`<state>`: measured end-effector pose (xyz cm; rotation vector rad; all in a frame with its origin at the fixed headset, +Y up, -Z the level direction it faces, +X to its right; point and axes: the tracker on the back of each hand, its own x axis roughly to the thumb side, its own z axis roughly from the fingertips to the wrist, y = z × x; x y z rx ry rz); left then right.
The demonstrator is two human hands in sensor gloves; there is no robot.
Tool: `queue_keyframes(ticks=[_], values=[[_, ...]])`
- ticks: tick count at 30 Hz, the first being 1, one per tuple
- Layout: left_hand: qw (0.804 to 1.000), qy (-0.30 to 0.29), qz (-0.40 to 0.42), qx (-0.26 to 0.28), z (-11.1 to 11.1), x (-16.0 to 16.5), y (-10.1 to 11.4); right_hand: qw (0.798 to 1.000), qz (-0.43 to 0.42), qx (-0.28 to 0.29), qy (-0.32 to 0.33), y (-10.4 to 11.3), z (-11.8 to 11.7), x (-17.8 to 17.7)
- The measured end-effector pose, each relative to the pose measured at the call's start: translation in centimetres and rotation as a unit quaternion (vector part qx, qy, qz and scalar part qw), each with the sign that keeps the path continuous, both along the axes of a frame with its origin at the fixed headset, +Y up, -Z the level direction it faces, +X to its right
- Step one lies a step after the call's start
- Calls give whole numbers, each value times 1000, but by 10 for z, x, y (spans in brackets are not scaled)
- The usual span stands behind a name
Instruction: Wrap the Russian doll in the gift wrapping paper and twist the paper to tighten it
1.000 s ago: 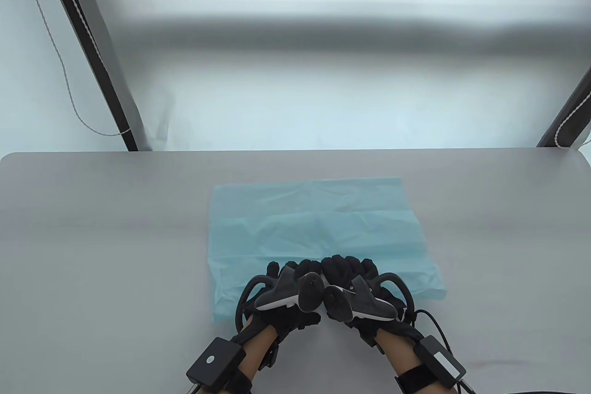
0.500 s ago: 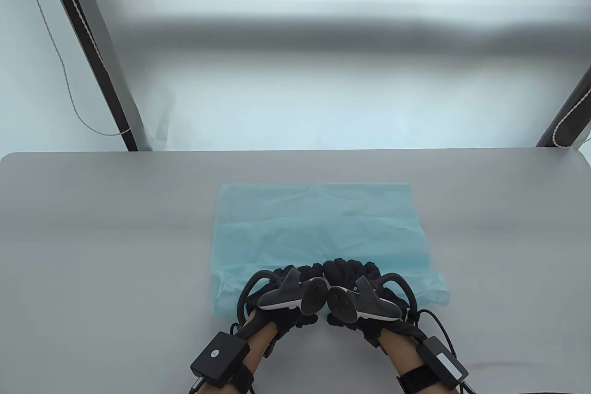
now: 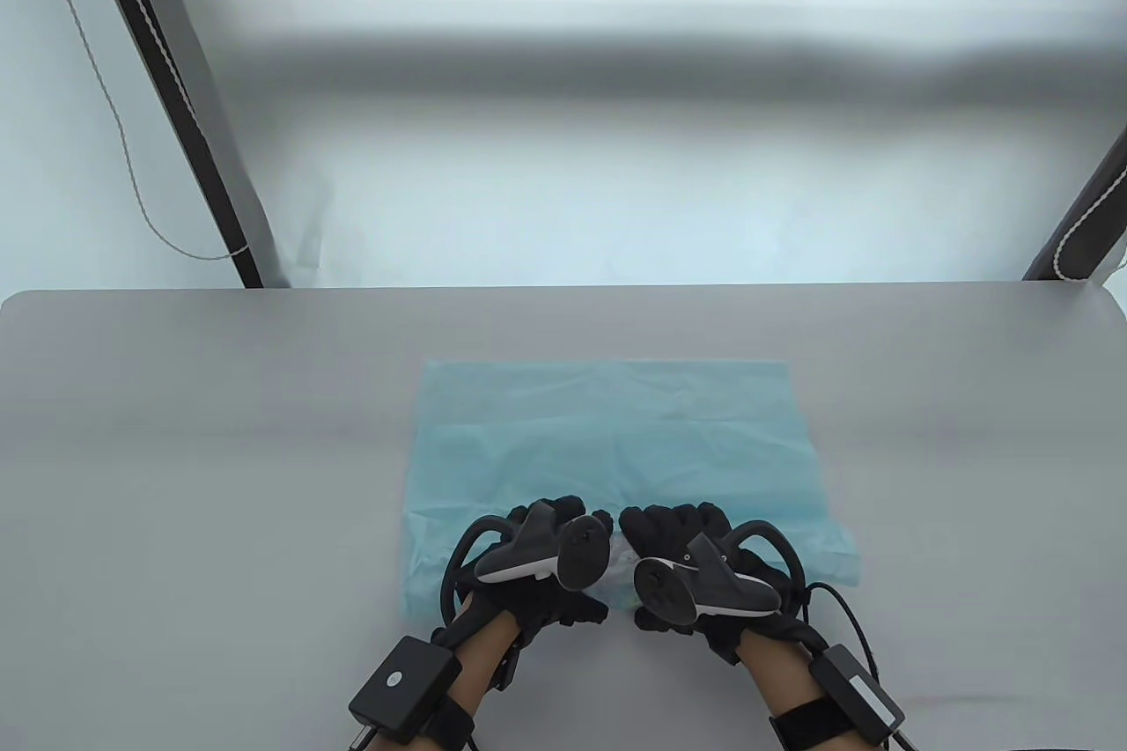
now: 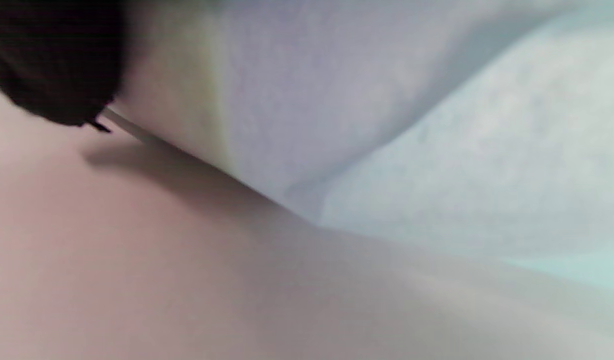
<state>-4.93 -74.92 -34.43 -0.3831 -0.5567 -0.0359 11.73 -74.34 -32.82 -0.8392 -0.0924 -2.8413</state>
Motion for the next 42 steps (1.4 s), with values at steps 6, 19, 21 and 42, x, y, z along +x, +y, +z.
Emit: queue_keyframes(ticks=[6, 19, 21, 42], values=[[999, -6, -22, 45, 9, 6, -3, 997, -41, -38, -53, 1, -4, 8], [996, -46, 3, 71, -2, -3, 4, 986, -59, -150, -32, -2, -10, 18], [998, -40, 25, 36, -6, -8, 2, 988, -34, -146, -23, -1, -8, 13], [997, -61, -20, 40, 6, 2, -4, 984, -81, -152, -41, 1, -8, 20]])
